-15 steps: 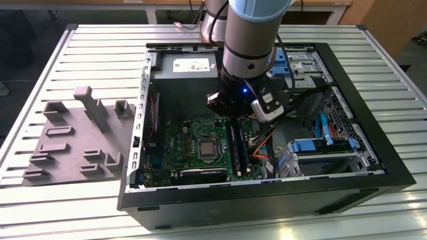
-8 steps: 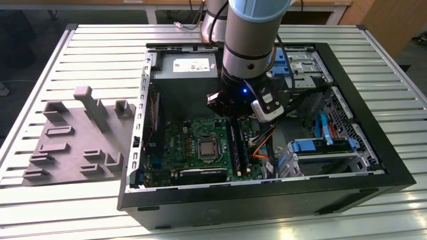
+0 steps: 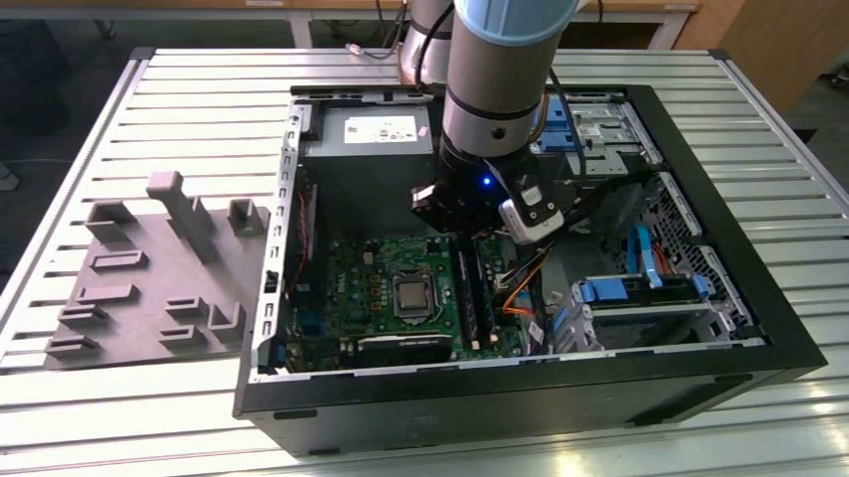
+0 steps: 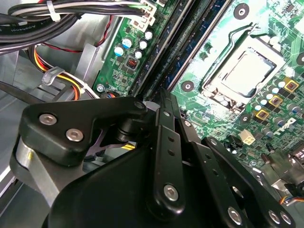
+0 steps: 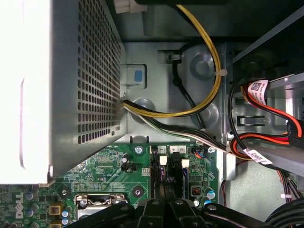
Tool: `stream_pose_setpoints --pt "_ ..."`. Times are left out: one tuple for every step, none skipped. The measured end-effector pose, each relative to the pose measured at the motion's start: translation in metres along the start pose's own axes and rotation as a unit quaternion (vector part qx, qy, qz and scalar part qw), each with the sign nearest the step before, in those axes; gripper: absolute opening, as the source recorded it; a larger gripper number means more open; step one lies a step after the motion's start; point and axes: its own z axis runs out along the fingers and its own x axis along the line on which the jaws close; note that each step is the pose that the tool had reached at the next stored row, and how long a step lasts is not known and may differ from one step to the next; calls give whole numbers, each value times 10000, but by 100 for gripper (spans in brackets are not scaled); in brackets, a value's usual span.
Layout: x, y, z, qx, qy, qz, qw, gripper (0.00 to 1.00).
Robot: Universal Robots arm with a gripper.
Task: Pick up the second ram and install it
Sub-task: 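Press down the second ram until it locks into place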
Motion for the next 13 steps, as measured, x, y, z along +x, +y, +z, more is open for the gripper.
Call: stream_pose_setpoints --pt "0 0 1 0 0 0 10000 11" --pt "0 0 1 -1 0 0 10000 11" --pt "0 0 1 -1 0 0 10000 11" --pt "0 0 3 0 0 0 10000 11" --pt "0 0 7 0 0 0 10000 11" --pt "0 0 11 1 0 0 10000 11" --pt "0 0 14 3 0 0 10000 11" --pt "0 -1 14 3 0 0 10000 11" --pt "0 -1 15 3 0 0 10000 11" --pt "0 -1 16 2 0 0 10000 11" --pt "0 0 17 2 0 0 10000 11" --pt "0 0 17 1 0 0 10000 11" --pt "0 0 16 1 0 0 10000 11"
